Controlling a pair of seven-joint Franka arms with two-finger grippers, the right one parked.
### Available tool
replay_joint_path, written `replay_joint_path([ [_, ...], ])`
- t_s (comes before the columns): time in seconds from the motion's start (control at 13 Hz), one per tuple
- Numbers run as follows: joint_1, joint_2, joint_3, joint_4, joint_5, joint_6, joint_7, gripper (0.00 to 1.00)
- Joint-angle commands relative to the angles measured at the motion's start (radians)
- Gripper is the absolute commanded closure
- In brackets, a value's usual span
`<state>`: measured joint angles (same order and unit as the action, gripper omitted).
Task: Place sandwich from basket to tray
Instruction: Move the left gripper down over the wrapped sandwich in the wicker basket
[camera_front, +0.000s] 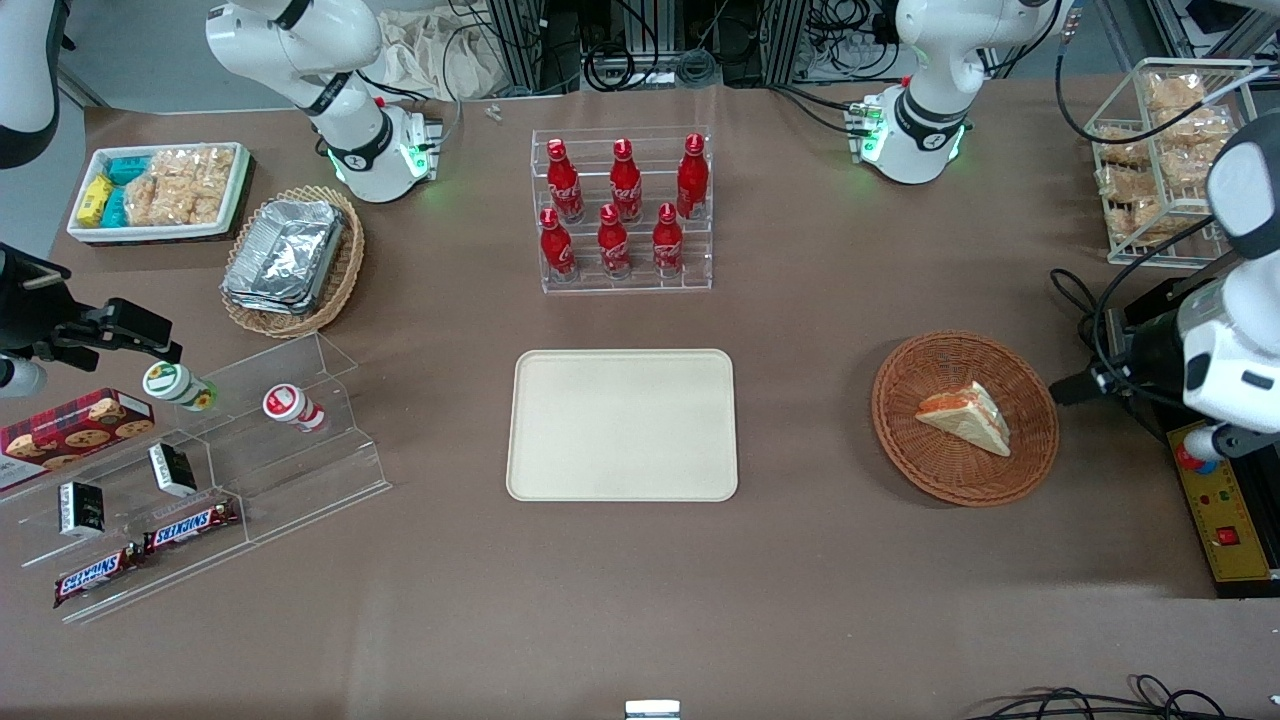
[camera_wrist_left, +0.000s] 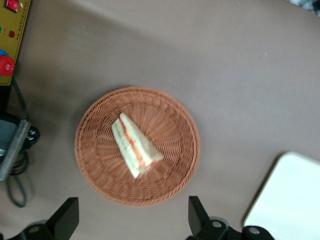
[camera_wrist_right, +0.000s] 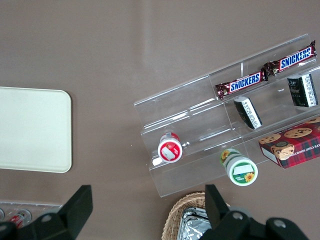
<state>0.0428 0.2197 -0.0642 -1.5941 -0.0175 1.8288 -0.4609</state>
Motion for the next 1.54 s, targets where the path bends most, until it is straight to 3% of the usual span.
replay_joint_path([
  [0.0,-0.004,0.004,0.001,-0.125,0.027,0.149,-0.222,0.02],
  [0.54,-0.026,0.142,0.000,-0.150,0.027,0.225,-0.514,0.02],
  [1.46,-0.026,0.158,0.001,-0.354,0.027,0.377,-0.552,0.02],
])
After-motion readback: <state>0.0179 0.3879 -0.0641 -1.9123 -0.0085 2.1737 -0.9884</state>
